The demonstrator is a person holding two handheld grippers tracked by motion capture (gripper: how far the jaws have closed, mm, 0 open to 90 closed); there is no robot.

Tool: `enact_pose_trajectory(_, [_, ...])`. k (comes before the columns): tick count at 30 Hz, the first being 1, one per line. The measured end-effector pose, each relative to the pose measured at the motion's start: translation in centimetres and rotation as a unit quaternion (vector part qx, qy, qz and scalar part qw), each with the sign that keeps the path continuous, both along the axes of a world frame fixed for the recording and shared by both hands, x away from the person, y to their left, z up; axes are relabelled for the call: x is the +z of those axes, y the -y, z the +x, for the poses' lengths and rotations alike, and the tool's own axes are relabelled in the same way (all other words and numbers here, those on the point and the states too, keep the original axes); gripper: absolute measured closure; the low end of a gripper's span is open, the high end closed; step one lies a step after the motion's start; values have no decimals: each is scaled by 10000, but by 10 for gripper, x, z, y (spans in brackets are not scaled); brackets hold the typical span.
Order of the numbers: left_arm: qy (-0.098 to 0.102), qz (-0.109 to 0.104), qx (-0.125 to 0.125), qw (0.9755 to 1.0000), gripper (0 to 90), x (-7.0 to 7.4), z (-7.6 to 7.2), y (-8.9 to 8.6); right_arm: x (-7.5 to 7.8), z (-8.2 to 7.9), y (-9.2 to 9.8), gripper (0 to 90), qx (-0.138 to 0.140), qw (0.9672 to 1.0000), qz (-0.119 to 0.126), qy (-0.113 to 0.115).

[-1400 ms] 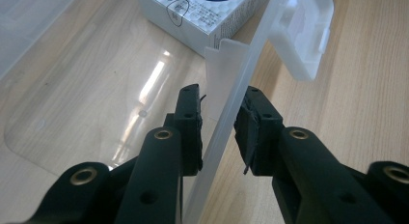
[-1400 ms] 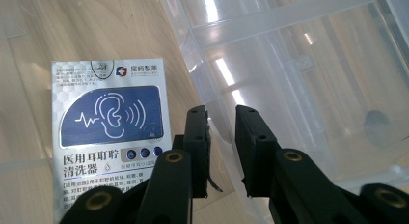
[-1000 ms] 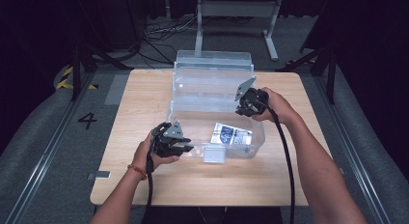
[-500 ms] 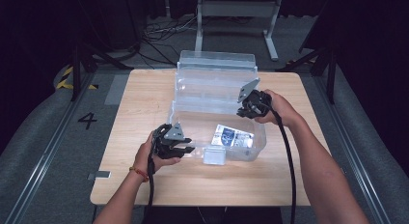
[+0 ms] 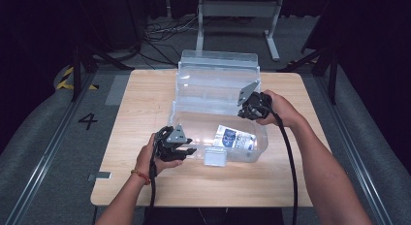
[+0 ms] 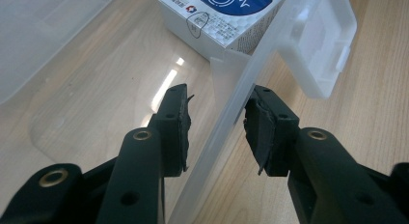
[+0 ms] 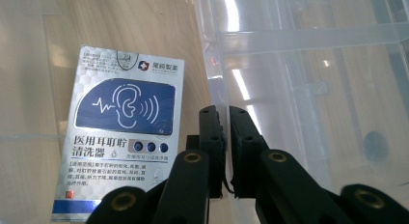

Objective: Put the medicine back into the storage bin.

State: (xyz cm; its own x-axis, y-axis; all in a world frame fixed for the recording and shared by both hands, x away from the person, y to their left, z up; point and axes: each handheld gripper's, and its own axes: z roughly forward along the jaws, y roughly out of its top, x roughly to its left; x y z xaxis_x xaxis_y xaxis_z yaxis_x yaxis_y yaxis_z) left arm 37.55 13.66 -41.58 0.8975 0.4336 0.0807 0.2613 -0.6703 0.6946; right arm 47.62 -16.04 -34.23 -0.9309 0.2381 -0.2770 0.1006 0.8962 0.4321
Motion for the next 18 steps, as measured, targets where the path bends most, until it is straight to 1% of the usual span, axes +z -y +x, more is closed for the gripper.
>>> enact_pose_trajectory(3, [11,9,-26,10000,608,0,0,0,1,-2,0,866,44,10000,17,11])
enact_pose_trajectory(8, [48,-3,17,10000,594,-1,0,1,1,-5,0,868,38,10000,7,41])
enact_pose_trajectory(13, [-3,18,61,10000,589,0,0,1,2,-6,2,875,82,9999,47,48])
enact_pose_trajectory(14, [30,34,66,10000,584,0,0,2,2,-6,2,876,75,9999,33,65])
enact_pose_trajectory(15, [1,45,90,9999,581,0,-1,2,2,-7,2,877,92,9999,61,47])
enact_pose_trajectory(18, [13,37,76,10000,579,0,-1,2,3,-8,2,886,160,9998,68,42])
